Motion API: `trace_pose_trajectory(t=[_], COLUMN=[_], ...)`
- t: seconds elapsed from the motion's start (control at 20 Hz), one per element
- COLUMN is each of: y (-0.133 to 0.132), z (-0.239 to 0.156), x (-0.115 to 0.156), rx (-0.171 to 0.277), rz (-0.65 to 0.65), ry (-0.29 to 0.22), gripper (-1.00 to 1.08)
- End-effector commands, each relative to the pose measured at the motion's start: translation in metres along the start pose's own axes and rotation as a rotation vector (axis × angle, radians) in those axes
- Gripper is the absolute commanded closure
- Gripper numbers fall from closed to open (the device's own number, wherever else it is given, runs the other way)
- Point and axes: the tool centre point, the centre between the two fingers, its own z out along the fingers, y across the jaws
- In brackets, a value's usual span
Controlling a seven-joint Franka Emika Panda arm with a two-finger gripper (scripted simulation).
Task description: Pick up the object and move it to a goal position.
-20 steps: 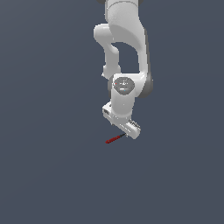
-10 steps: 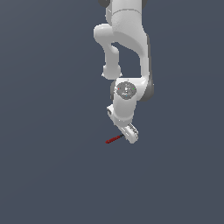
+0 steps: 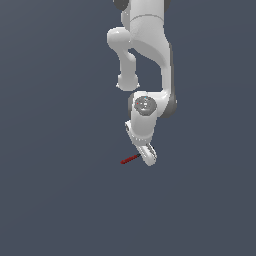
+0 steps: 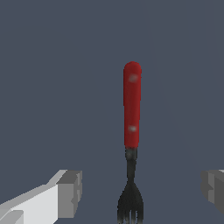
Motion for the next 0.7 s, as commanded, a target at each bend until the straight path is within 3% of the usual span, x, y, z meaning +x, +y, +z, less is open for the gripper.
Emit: trace_pose_trajectory(t=[0.0, 0.35, 0.65], y=[0.000, 0.000, 0.001], z=[0.001, 0.006, 0.033], x=[0.000, 0.000, -0.001], rx=[0.000, 0.000, 0.000], rz=[0.014, 0.013, 0.016], ry=[0.001, 0.000, 0.000], gripper=[-0.92, -0.92, -0.92])
